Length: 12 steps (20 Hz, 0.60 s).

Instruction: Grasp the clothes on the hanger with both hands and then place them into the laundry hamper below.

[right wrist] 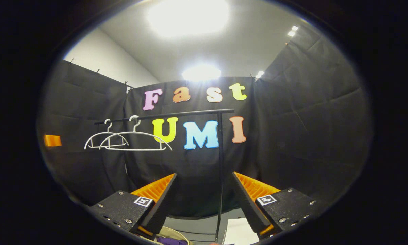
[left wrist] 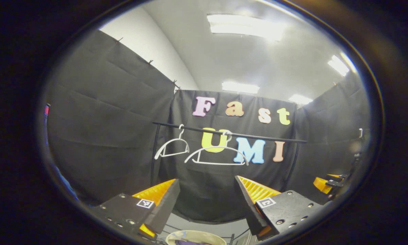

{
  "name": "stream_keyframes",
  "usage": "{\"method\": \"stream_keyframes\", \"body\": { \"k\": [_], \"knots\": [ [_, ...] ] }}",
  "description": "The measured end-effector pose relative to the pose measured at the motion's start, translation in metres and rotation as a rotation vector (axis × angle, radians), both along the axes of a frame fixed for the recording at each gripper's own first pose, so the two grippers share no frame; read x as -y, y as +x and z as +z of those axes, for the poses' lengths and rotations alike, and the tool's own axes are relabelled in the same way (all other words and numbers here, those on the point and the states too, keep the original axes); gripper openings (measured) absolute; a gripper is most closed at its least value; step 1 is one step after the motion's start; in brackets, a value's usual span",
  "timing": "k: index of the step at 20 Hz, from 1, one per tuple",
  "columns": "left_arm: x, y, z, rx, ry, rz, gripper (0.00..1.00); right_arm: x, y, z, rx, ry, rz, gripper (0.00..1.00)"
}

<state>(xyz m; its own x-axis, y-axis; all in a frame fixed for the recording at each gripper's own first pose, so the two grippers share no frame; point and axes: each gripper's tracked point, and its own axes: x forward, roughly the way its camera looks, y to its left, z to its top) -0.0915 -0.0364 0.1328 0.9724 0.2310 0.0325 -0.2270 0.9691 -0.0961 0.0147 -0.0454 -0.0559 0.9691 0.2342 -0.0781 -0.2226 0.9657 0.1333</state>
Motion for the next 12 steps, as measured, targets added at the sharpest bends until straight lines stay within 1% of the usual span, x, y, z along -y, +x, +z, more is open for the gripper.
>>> {"method": "stream_keyframes", "body": {
  "k": [2,4,6,8,9,10,11,12],
  "knots": [
    [-0.005,0.002,-0.005,-0.006,0.003,-0.004,0.96,0.012,0.0,0.001,0.014,-0.009,-0.049,0.95],
    [-0.013,0.005,-0.015,-0.028,-0.001,-0.004,0.96,0.015,-0.002,-0.002,0.008,-0.035,-0.082,0.95],
    [-0.027,0.011,-0.019,-0.024,-0.011,0.006,0.95,0.006,-0.005,0.002,0.021,-0.052,-0.076,0.95],
    [-0.036,0.02,-0.028,-0.028,-0.025,-0.005,0.93,0.001,-0.004,0.002,0.019,-0.077,-0.078,0.95],
    [-0.042,0.024,-0.032,-0.035,-0.021,-0.005,0.93,-0.001,-0.004,0.003,0.017,-0.081,-0.087,0.95],
    [-0.051,0.026,-0.036,-0.042,-0.01,0.007,0.92,-0.006,-0.004,0.007,0.019,-0.074,-0.091,0.92],
    [-0.06,0.027,-0.039,-0.045,0.003,0.02,0.91,-0.012,-0.004,0.01,0.02,-0.065,-0.092,0.94],
    [-0.064,0.026,-0.04,-0.047,0.01,0.027,0.9,-0.017,-0.005,0.012,0.022,-0.061,-0.092,0.94]
  ]
}}
